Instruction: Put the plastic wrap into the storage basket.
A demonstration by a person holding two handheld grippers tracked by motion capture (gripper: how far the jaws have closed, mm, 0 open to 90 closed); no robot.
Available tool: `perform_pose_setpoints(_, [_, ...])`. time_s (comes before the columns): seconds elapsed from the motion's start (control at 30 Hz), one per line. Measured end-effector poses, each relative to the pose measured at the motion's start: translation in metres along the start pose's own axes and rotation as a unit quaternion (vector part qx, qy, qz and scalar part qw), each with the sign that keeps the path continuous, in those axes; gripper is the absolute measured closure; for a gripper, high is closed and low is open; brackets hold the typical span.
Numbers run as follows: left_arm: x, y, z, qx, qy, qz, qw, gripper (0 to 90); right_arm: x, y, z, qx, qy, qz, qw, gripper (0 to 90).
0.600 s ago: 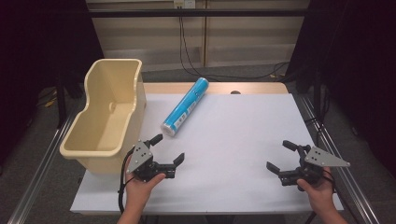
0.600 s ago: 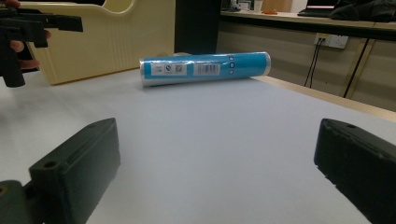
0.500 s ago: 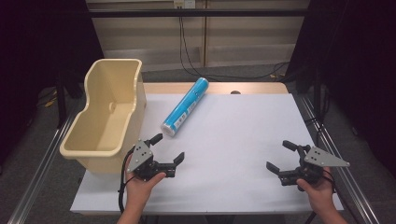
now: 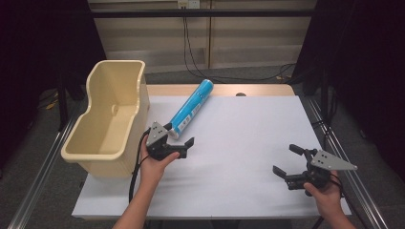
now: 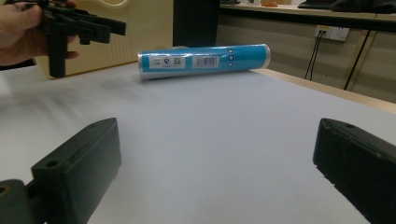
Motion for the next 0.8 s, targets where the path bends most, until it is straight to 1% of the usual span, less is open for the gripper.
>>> perform_pose_setpoints(0.03, [0.004,0.0,-0.006,0.004,-0.003,0.002,1.0,0.0,0.0,0.0,0.0,0.0,0.0,0.0,1.0,0.7])
perform_pose_setpoints(0.07, [0.011,0.001,-0.017,0.031,-0.025,0.012,0.9991,0.0,0.0,0.0,0.0,-0.002,-0.001,-0.002,1.0,0.8])
perform_pose_setpoints(0.1, [0.011,0.001,-0.017,0.031,-0.025,0.012,0.9991,0.0,0.0,0.0,0.0,-0.002,-0.001,-0.002,1.0,0.8])
perform_pose_setpoints(0.13, [0.015,0.0,-0.022,0.027,-0.03,0.022,0.9989,0.0,-0.001,0.0,-0.001,-0.001,-0.001,-0.002,1.0,1.0])
perform_pose_setpoints(0.17, [0.018,0.0,-0.026,0.031,-0.032,0.025,0.9987,0.0,-0.001,0.0,-0.001,0.0,-0.002,-0.002,1.0,1.1])
perform_pose_setpoints(0.2, [0.024,-0.003,-0.036,0.048,-0.045,0.006,0.9978,0.0,-0.001,0.0,-0.002,0.002,-0.004,-0.002,1.0,1.1])
perform_pose_setpoints(0.23, [0.024,-0.003,-0.036,0.048,-0.045,0.006,0.9978,0.0,-0.001,0.0,-0.002,0.002,-0.004,-0.002,1.0,1.1])
perform_pose_setpoints(0.27, [0.03,-0.004,-0.045,0.058,-0.055,0.01,0.9967,0.0,-0.001,0.0,-0.002,0.002,-0.006,0.001,1.0,1.4])
perform_pose_setpoints(0.3, [0.03,-0.004,-0.045,0.058,-0.055,0.01,0.9967,0.0,-0.001,0.0,-0.002,0.002,-0.006,0.001,1.0,1.4])
perform_pose_setpoints(0.33, [0.034,-0.004,-0.05,0.067,-0.064,0.01,0.9957,0.0,-0.001,0.0,-0.002,0.001,-0.007,0.001,1.0,1.4])
perform_pose_setpoints(0.37, [0.037,-0.003,-0.054,0.064,-0.069,0.006,0.9955,0.0,-0.001,0.0,-0.002,-0.001,-0.007,-0.001,1.0,1.4])
perform_pose_setpoints(0.4, [0.044,0.0,-0.062,0.097,-0.086,-0.001,0.9916,0.0,-0.001,0.0,-0.002,-0.001,-0.007,-0.001,1.0,1.6])
perform_pose_setpoints(0.43, [0.044,0.0,-0.062,0.097,-0.086,-0.001,0.9916,0.0,-0.001,0.0,-0.002,-0.001,-0.007,-0.001,1.0,1.6])
perform_pose_setpoints(0.5, [0.049,0.005,-0.068,0.117,-0.097,-0.011,0.9883,0.2,-0.002,0.0,-0.001,0.0,-0.007,-0.002,1.0,1.6])
perform_pose_setpoints(0.53, [0.051,0.007,-0.07,0.118,-0.103,-0.011,0.9876,0.9,-0.002,0.0,-0.001,-0.001,-0.007,-0.003,1.0,1.6])
perform_pose_setpoints(0.57, [0.053,0.009,-0.071,0.116,-0.106,-0.01,0.9875,1.6,-0.002,0.0,-0.001,-0.001,-0.008,-0.005,1.0,1.6])
perform_pose_setpoints(0.6, [0.055,0.01,-0.072,0.113,-0.106,-0.006,0.9879,4.6,-0.002,0.0,-0.001,-0.002,-0.009,-0.005,1.0,1.6])
perform_pose_setpoints(0.63, [0.056,0.012,-0.073,0.115,-0.106,-0.004,0.9877,4.6,-0.002,0.0,-0.001,-0.002,-0.009,-0.005,1.0,1.6])
perform_pose_setpoints(0.67, [0.056,0.014,-0.076,0.109,-0.107,0.008,0.9882,5.6,-0.003,0.0,-0.001,-0.002,-0.009,-0.004,0.9999,1.6])
perform_pose_setpoints(0.7, [0.057,0.016,-0.076,0.119,-0.106,0.004,0.9871,7.1,-0.003,0.0,-0.001,-0.003,-0.01,-0.006,0.9999,1.6])
perform_pose_setpoints(0.73, [0.058,0.018,-0.077,0.119,-0.107,0.013,0.987,7.9,-0.003,0.0,-0.001,-0.002,-0.009,-0.006,0.9999,1.6])
perform_pose_setpoints(0.77, [0.059,0.02,-0.077,0.129,-0.101,0.013,0.9864,12.1,-0.003,0.0,0.0,-0.002,-0.008,-0.007,0.9999,1.7])
perform_pose_setpoints(0.8, [0.059,0.02,-0.077,0.129,-0.101,0.013,0.9864,15.3,-0.004,0.0,0.0,-0.001,-0.008,-0.008,0.9999,1.7])
Point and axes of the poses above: each handheld gripper's, and its own axes: z roughly backward along the jaws, y roughly out of its underside, x roughly to its left, the point moved 1 cm from there along -z, roughly forward along the jaws, and after that the axes turned 3 degrees about -x, right-handed, at the moved point
